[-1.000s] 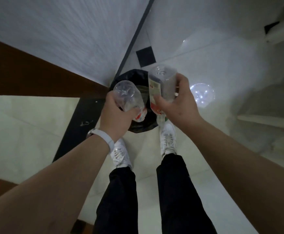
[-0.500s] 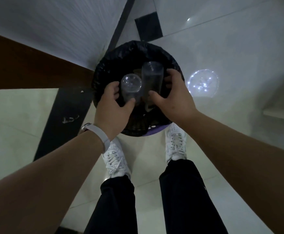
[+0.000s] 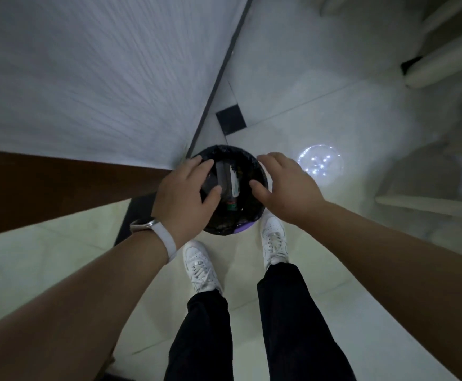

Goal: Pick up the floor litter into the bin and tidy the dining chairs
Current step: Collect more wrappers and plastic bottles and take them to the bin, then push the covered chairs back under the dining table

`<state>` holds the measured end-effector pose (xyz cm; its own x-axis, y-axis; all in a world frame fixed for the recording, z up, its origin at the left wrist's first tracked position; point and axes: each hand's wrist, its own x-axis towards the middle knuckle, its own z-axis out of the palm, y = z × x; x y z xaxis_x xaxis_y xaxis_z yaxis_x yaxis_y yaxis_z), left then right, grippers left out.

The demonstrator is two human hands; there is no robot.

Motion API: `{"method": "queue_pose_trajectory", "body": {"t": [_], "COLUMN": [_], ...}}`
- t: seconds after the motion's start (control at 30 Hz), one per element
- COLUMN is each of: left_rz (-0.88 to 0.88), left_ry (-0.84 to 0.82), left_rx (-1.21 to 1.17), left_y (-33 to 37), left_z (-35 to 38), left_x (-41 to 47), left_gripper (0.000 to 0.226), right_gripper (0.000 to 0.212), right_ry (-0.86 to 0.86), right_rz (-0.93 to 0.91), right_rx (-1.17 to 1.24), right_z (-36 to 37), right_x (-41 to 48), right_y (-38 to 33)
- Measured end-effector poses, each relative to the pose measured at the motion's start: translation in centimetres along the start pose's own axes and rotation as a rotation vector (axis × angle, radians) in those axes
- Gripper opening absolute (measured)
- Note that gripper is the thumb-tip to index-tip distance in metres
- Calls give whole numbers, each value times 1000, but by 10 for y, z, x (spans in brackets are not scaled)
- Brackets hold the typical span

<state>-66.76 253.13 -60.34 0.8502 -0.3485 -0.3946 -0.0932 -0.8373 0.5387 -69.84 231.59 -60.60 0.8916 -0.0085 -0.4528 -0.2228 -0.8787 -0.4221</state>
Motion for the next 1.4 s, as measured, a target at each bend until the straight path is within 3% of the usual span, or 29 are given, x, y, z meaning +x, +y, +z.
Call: {"method": "queue_pose_trajectory", "body": {"t": [0.2,0.33,0.6,1.07,1.4], "left_rz": [166,258,410,606,666], "left_ry": [110,178,275,466,484], "left_rx": [228,288,335,387,435], "left_y": [68,112,199,417,523], "left_z": [-102,-162,-230,-251,-238], "left_x": [-40,-73,-115,-52,-12], "left_gripper": [51,48,48,49,49], "right_gripper": [53,63,59,63,62], "right_ry": [74,135,279,508,605], "right_rz": [-77,-96,-74,-64,-75], "right_rx": [-163,-218,-263,-287,-322], "right_z": [-103,-167,-266,-466,-544], "right_x": [-56,-103,-178,-215,-222], "right_y": [-69,-103,-116,14,98]}}
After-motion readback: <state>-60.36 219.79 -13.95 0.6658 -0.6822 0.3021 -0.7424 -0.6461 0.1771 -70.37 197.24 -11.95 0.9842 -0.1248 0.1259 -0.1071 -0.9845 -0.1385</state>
